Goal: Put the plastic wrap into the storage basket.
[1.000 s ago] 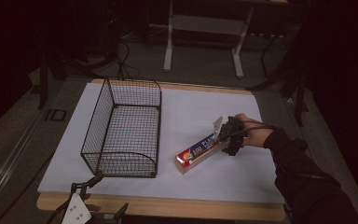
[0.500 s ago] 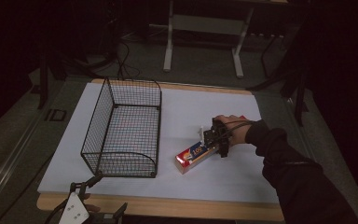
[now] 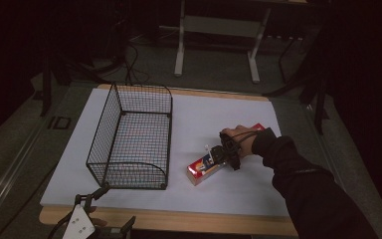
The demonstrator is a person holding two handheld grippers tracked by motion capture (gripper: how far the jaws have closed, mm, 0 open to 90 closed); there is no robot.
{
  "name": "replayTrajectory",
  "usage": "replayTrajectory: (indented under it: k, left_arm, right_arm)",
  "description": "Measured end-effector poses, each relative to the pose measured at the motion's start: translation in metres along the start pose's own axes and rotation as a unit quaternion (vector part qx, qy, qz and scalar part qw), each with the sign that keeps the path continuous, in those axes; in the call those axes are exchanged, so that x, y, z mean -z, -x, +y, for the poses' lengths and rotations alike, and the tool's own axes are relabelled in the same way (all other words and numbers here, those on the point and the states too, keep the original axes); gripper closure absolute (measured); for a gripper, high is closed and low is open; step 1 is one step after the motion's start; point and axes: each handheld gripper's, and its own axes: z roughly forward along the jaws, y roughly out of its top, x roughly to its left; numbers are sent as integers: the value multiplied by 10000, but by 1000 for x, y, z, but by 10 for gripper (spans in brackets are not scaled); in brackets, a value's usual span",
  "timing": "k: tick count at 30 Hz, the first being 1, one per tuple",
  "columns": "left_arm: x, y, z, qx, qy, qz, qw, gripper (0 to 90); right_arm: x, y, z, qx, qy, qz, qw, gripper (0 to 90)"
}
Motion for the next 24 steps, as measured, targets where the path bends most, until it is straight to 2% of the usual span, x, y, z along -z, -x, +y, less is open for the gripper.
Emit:
replayTrajectory:
  k: [4, 8, 13, 15, 18, 21, 24]
  left_arm:
    - [0, -1, 0, 21, -9, -1, 10000, 1]
    - [-1, -1, -1, 7, -29, -20, 10000, 1]
    - [-1, 0, -1, -18, -52, -15, 10000, 1]
    - [-1, 0, -1, -22, -59, -10, 10000, 1]
    - [-2, 0, -1, -34, -74, -20, 10000, 1]
    - [-1, 0, -1, -39, -64, -18, 10000, 1]
    - [-1, 0, -1, -45, -69, -9, 10000, 1]
  right_arm:
    - [-3, 4, 1, 19, -21, 206, 9998, 181]
    - [-3, 4, 1, -9, -35, 286, 9996, 218]
    - [0, 3, 2, -8, -91, 284, 9996, 256]
    - [3, 4, 1, 18, -88, 322, 9994, 304]
    - [11, -1, -1, 132, -145, 297, 9994, 345]
    - [15, -5, -2, 60, -129, 363, 9992, 364]
    - [21, -5, -4, -154, 16, 425, 9990, 372]
